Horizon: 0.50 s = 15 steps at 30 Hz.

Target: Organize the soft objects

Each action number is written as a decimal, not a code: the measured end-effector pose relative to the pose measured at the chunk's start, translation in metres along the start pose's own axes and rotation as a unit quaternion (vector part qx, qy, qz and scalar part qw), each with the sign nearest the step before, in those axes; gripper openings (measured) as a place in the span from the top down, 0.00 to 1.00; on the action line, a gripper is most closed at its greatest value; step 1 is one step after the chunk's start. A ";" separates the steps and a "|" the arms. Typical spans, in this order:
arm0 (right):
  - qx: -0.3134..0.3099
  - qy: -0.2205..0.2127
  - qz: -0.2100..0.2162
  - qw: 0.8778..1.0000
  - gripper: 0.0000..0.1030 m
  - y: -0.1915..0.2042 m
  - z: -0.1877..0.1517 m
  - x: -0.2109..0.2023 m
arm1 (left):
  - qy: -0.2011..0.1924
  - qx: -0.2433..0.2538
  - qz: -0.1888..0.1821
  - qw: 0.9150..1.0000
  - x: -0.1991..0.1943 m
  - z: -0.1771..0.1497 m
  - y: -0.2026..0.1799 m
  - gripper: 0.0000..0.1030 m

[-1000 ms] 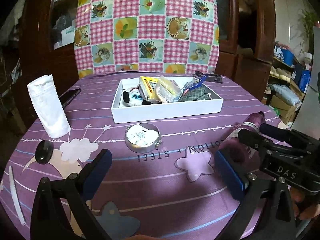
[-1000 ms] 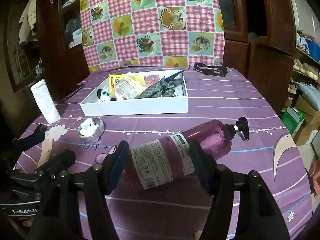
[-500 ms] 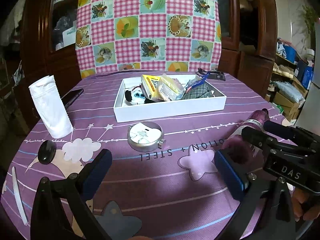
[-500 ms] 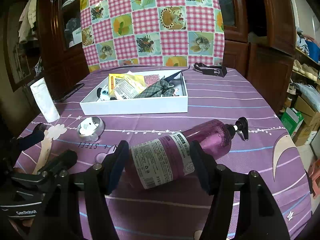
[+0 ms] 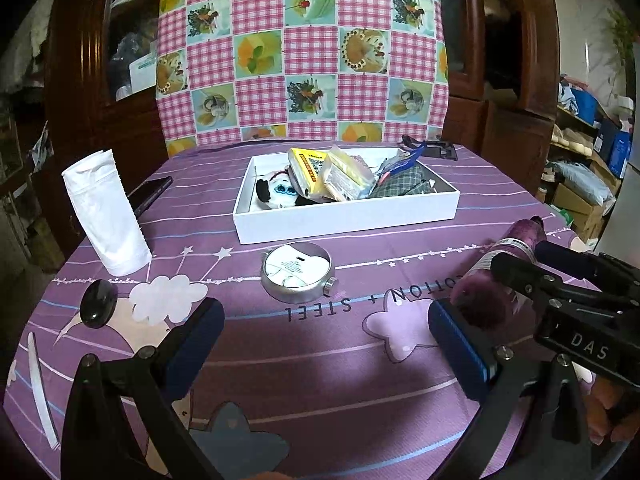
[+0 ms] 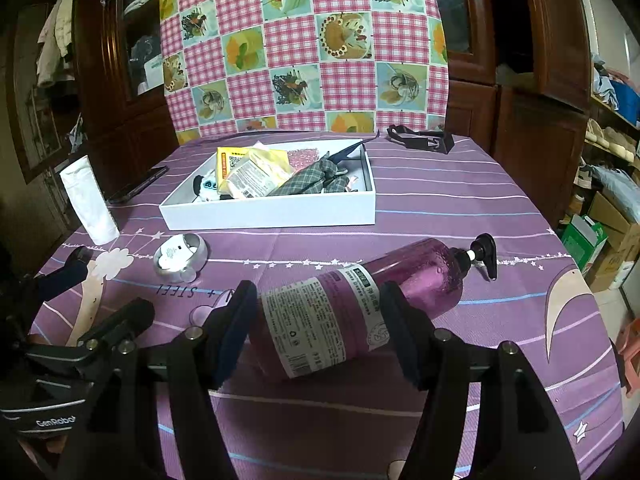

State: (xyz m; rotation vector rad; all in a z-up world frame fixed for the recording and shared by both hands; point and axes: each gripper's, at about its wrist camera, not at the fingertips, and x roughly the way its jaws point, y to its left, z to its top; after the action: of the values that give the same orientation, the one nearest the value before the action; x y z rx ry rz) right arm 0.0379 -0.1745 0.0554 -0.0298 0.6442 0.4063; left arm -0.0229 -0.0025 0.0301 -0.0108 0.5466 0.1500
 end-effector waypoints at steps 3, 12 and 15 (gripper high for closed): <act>0.000 0.000 0.000 1.000 0.37 0.000 0.000 0.000 | 0.000 -0.002 0.000 1.000 0.000 0.000 0.002 0.00; 0.000 0.000 0.000 1.000 0.36 0.000 0.000 0.000 | 0.000 -0.001 0.002 1.000 0.001 -0.001 0.001 0.00; 0.000 0.000 0.001 1.000 0.36 -0.001 0.000 0.000 | 0.000 -0.001 0.001 1.000 0.001 -0.001 0.001 0.00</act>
State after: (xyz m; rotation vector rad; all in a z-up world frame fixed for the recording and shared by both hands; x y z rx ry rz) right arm 0.0382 -0.1749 0.0555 -0.0287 0.6450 0.4080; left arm -0.0227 -0.0010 0.0291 -0.0121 0.5460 0.1520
